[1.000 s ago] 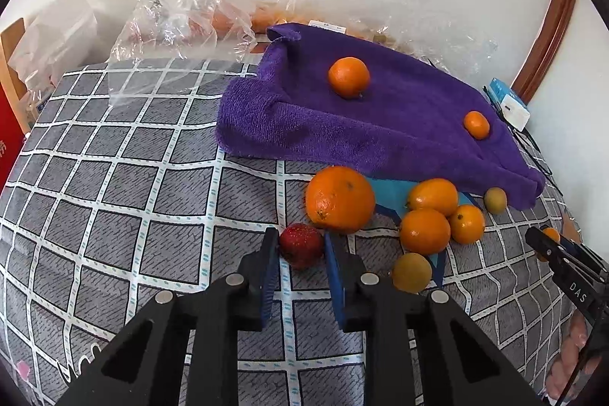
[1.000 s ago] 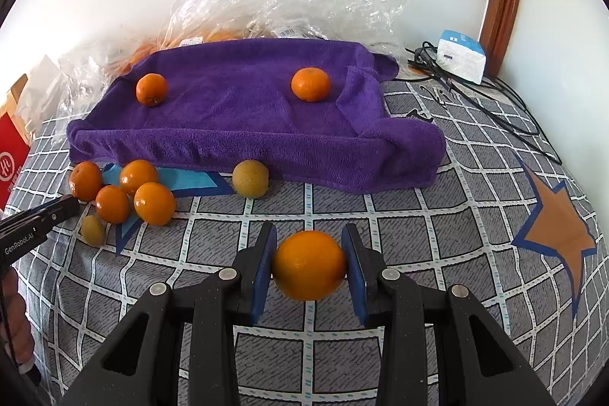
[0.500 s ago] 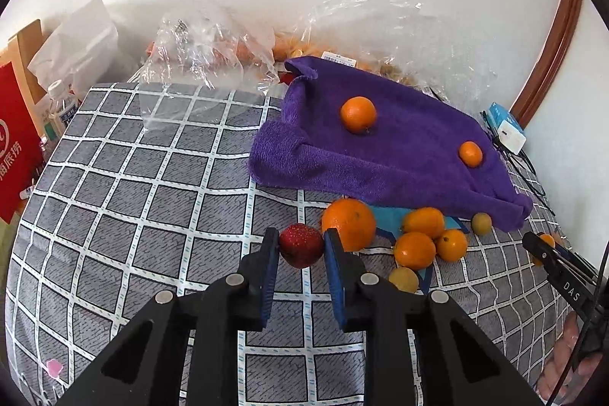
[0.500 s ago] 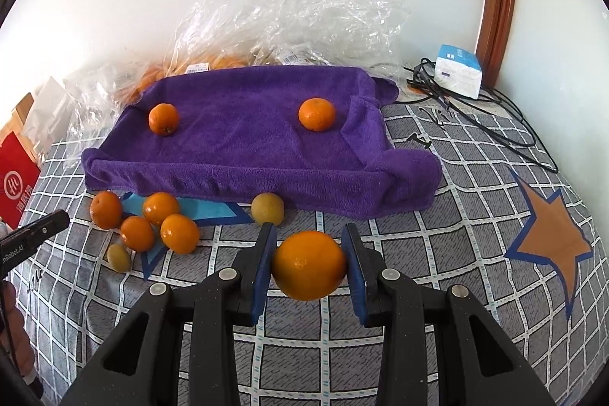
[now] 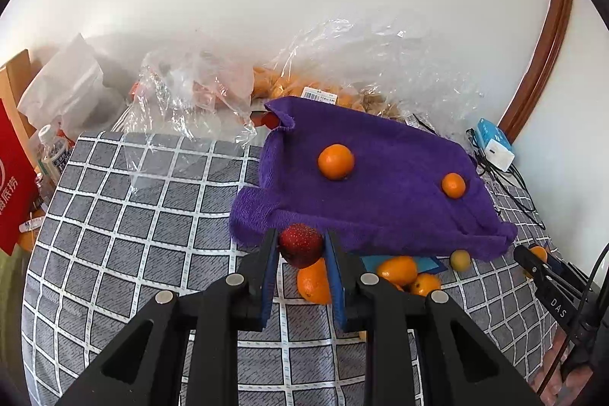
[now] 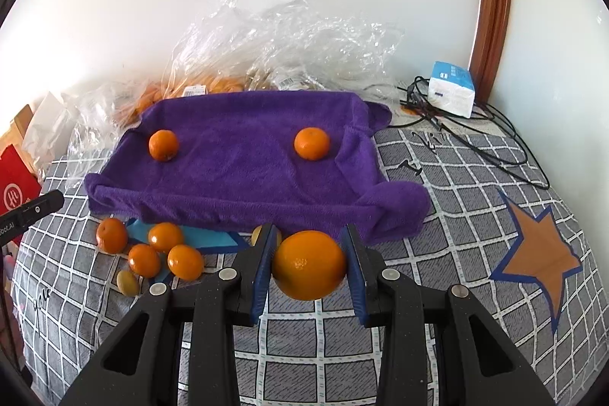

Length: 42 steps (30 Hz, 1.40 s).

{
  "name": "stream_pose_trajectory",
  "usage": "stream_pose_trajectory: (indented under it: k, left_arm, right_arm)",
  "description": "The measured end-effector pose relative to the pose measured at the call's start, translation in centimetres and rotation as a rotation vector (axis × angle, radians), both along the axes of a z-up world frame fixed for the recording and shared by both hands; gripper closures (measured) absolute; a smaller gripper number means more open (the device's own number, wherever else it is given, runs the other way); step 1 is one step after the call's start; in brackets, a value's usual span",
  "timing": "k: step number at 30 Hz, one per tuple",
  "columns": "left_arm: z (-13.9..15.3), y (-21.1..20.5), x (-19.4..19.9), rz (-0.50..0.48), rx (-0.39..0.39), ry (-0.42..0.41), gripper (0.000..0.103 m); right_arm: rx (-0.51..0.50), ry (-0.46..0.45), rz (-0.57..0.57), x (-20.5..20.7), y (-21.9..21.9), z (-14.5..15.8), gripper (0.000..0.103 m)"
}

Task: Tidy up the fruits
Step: 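Carry the orange with the right gripper while the left gripper carries the red fruit over the towel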

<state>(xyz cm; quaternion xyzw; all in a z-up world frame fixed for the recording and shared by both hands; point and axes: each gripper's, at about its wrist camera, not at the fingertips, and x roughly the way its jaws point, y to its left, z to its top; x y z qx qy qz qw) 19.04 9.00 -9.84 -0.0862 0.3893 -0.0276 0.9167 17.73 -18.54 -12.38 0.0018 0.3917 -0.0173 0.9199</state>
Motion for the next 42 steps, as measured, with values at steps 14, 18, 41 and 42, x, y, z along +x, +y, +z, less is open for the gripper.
stream_pose_trajectory:
  k: [14, 18, 41, 42]
  left_arm:
    - [0.3, -0.7, 5.0, -0.008, -0.007, -0.002, 0.080]
    - [-0.4, -1.0, 6.8, -0.010, -0.010, 0.011, 0.080]
    - [-6.0, -2.0, 10.7, -0.043, -0.042, 0.105, 0.080]
    - [-6.1, -2.0, 10.8, -0.045, -0.047, 0.106, 0.080]
  right_arm:
    - [-0.016, -0.017, -0.020, 4.5, -1.0, 0.6, 0.068]
    - [-0.018, -0.013, -0.022, 6.2, -0.9, 0.1, 0.068]
    - [-0.012, 0.116, 0.009, 11.2, 1.2, -6.1, 0.068]
    - [-0.010, 0.119, 0.010, 11.3, 1.2, -6.3, 0.068]
